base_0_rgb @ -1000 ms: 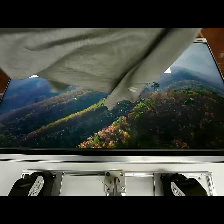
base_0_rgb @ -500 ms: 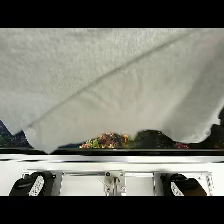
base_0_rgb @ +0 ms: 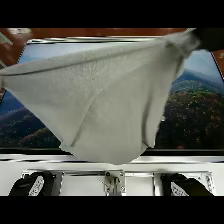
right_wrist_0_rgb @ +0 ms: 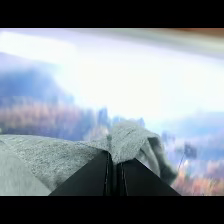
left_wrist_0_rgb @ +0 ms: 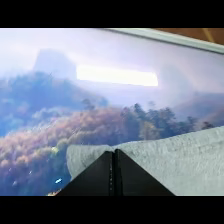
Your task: Fold the shirts.
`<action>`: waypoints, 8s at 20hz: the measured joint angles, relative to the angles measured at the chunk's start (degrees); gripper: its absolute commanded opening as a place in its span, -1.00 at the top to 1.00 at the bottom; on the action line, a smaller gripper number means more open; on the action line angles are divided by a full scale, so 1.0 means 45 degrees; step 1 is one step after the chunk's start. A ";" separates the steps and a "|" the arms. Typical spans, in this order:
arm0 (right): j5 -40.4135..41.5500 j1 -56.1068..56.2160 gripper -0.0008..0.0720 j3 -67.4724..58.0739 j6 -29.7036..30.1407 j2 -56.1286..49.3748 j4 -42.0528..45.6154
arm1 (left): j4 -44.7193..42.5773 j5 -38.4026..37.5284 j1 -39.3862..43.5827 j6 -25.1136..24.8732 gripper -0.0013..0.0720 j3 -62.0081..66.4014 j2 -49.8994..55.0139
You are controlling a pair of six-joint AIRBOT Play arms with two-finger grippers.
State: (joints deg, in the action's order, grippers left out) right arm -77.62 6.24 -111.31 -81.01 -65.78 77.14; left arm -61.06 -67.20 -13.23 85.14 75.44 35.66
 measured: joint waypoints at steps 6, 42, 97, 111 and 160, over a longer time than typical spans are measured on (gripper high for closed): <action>0.2535 0.0000 0.81 0.0015 -0.0865 -0.4415 -0.0015 | -0.0627 0.2249 0.0000 0.0282 0.87 -0.2599 0.2283; -0.5071 -0.2069 -0.80 0.0005 -0.1744 -0.7014 -0.1132 | 0.1530 0.2006 -0.3041 -0.3065 -0.83 -0.8369 0.8451; 0.4911 -0.0185 0.81 -0.0194 -0.1229 0.4838 0.2254 | 0.2414 0.5435 -0.1889 -0.2429 0.88 0.5620 -0.1035; -0.4405 -0.0180 0.81 -0.0957 -0.2414 0.4279 0.4828 | -0.1161 -0.3764 -0.1889 0.0199 0.87 0.3211 -0.1875; -0.2637 -0.1802 -0.93 0.1957 -0.3138 -0.7368 0.3308 | -0.0821 -0.2550 -0.2769 -0.2040 -0.47 -0.2317 1.0078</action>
State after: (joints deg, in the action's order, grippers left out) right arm -89.49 -1.87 -102.50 -95.13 -98.94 92.03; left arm -64.75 -78.67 -25.69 75.96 65.01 81.01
